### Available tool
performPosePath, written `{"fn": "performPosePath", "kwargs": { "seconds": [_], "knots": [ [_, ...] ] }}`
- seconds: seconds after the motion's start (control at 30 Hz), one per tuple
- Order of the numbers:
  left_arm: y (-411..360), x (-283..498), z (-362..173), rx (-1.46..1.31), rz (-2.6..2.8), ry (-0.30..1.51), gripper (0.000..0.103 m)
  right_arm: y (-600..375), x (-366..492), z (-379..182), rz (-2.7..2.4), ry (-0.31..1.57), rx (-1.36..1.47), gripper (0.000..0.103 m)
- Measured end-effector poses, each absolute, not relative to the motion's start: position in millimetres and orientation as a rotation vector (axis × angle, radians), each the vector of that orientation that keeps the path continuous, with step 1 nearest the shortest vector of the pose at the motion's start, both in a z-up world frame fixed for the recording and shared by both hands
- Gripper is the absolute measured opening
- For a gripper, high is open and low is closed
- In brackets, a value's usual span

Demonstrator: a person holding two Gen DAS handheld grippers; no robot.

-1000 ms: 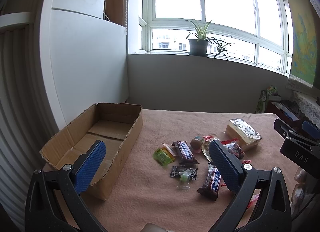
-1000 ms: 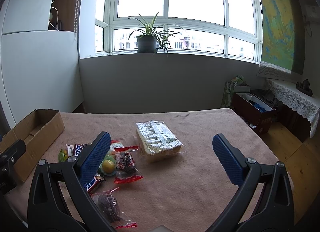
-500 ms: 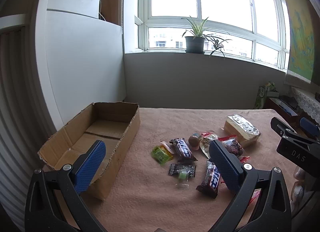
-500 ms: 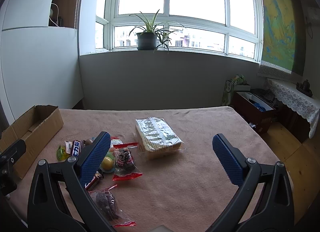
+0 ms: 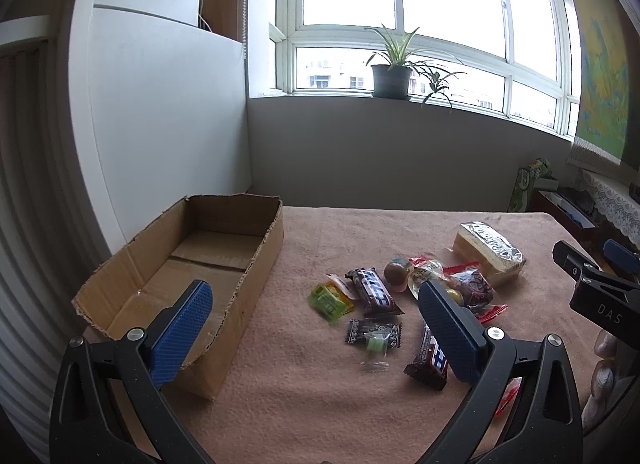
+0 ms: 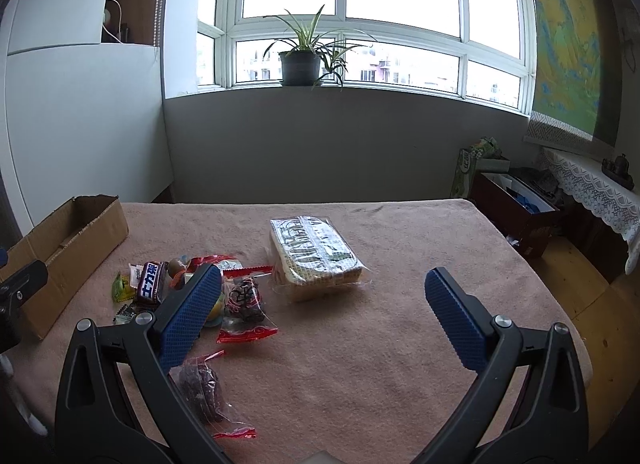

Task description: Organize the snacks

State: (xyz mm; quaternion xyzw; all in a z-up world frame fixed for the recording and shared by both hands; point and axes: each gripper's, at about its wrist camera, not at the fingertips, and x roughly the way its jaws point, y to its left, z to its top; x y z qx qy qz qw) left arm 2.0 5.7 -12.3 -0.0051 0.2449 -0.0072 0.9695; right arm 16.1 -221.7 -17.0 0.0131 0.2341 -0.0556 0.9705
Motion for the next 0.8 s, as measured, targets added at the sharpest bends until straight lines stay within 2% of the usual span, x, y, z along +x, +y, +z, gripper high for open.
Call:
{"fn": "performPosePath", "kwargs": {
  "seconds": [0.2,0.3,0.37,0.43,0.6,0.8],
  "knots": [
    [5,7,-22,-0.011,-0.067,0.544,0.096,-217,11,-40,-0.003,0.552,0.041,0.103],
    [2,13,-31,-0.013,-0.098,0.594,0.09,-208,7,-50,0.036,0.573,0.023,0.103],
    [-1,17,-37,-0.01,-0.121,0.627,0.08,-203,6,-55,0.079,0.597,0.028,0.103],
    [-6,19,-44,-0.001,-0.146,0.657,0.077,-199,6,-61,0.121,0.624,0.042,0.103],
    [-22,25,-56,0.027,-0.212,0.72,0.067,-187,10,-75,0.193,0.697,0.051,0.084],
    [-33,34,-65,0.012,-0.277,0.794,0.052,-184,13,-84,0.232,0.742,0.066,0.075]
  ]
}}
